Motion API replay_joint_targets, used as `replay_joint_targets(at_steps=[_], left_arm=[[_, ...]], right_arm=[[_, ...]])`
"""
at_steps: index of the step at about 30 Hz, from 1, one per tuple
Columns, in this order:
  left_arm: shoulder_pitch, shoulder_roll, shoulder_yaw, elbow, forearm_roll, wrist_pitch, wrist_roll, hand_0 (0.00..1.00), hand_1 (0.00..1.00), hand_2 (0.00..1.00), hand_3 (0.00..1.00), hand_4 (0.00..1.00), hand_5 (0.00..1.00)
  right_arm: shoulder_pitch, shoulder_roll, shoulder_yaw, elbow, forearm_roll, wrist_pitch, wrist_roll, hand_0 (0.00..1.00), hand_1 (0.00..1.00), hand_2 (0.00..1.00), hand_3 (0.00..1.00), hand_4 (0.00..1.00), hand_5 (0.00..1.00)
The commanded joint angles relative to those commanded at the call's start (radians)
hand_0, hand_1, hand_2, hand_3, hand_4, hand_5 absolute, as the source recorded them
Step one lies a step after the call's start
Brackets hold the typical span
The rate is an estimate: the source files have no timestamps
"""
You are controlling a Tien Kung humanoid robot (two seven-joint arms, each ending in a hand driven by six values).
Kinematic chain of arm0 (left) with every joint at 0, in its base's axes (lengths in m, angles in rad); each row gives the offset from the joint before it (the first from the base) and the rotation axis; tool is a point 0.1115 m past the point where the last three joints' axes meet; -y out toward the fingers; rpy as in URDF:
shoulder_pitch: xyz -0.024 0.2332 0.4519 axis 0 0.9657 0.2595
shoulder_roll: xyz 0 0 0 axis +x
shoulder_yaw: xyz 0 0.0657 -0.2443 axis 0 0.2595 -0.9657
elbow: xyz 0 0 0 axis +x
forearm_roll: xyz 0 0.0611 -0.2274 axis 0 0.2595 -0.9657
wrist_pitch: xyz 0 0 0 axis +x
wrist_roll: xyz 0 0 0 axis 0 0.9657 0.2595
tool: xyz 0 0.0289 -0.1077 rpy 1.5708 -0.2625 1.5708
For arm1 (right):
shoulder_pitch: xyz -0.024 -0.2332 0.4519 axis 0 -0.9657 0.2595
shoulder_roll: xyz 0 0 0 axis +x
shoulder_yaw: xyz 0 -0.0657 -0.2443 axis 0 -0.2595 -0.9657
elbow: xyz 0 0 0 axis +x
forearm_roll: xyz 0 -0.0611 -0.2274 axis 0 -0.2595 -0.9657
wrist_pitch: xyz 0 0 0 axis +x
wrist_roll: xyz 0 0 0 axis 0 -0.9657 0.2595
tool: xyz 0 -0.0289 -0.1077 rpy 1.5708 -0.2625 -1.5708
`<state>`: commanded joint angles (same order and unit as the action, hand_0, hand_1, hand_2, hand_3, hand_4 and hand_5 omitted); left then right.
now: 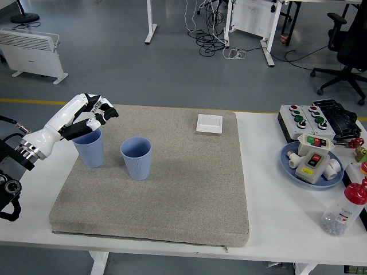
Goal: Push cup pick cup insert cup
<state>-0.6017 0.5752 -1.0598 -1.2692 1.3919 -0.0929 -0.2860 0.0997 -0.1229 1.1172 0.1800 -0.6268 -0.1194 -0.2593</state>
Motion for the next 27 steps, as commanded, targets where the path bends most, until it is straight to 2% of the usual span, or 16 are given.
replay_joint_targets(at_steps=[5, 6, 9, 11, 12, 15, 21, 24, 27], left_arm=[[-0.107, -0.017, 0.106, 0.049, 0.075, -0.06, 0.166, 0.676, 0.745, 0.82, 0.775, 0.878, 0.702], [-0.116, -0.019, 0.119, 0.054, 0.08, -0.063, 0.18, 0.929, 0.917, 0.998, 0.96, 0.931, 0.681], [-0.164, -0.039, 0.173, 0.097, 0.117, -0.081, 0.229, 0.929, 0.917, 0.998, 0.96, 0.931, 0.681], [-0.191, -0.052, 0.206, 0.126, 0.134, -0.09, 0.251, 0.929, 0.917, 0.998, 0.96, 0.931, 0.681], [-0.202, -0.058, 0.218, 0.138, 0.143, -0.095, 0.261, 0.964, 0.951, 0.998, 0.983, 0.981, 0.667], [-0.232, -0.075, 0.254, 0.172, 0.159, -0.111, 0.289, 0.964, 0.951, 0.998, 0.983, 0.981, 0.667], [-0.279, -0.099, 0.325, 0.22, 0.161, -0.149, 0.336, 0.974, 0.958, 0.998, 0.994, 0.997, 0.639], [-0.286, -0.107, 0.336, 0.231, 0.161, -0.157, 0.345, 0.983, 0.961, 0.998, 0.998, 0.998, 0.647], [-0.313, -0.142, 0.37, 0.282, 0.16, -0.165, 0.357, 0.983, 0.961, 0.998, 0.998, 0.998, 0.647]], right_arm=[[0.001, -0.001, -0.002, 0.0, 0.003, -0.001, 0.0, 0.724, 0.648, 0.648, 0.576, 0.124, 0.469], [0.001, -0.001, -0.002, 0.0, 0.004, -0.001, 0.0, 0.724, 0.648, 0.647, 0.576, 0.124, 0.468], [0.001, -0.002, -0.002, 0.0, 0.007, -0.002, 0.001, 0.724, 0.648, 0.647, 0.576, 0.124, 0.468], [0.001, -0.003, -0.003, 0.0, 0.009, -0.002, 0.002, 0.724, 0.648, 0.647, 0.576, 0.124, 0.468], [0.001, -0.003, -0.004, 0.0, 0.01, -0.002, 0.002, 0.724, 0.648, 0.647, 0.576, 0.125, 0.469], [0.002, -0.003, -0.006, 0.0, 0.014, -0.002, 0.002, 0.724, 0.648, 0.647, 0.576, 0.125, 0.469], [0.002, -0.003, -0.009, 0.0, 0.017, -0.002, 0.002, 0.724, 0.649, 0.647, 0.576, 0.125, 0.469], [0.001, -0.003, -0.01, 0.0, 0.017, -0.002, 0.002, 0.724, 0.648, 0.647, 0.576, 0.125, 0.468], [0.001, -0.003, -0.011, 0.0, 0.016, -0.002, 0.001, 0.724, 0.648, 0.647, 0.576, 0.125, 0.468]])
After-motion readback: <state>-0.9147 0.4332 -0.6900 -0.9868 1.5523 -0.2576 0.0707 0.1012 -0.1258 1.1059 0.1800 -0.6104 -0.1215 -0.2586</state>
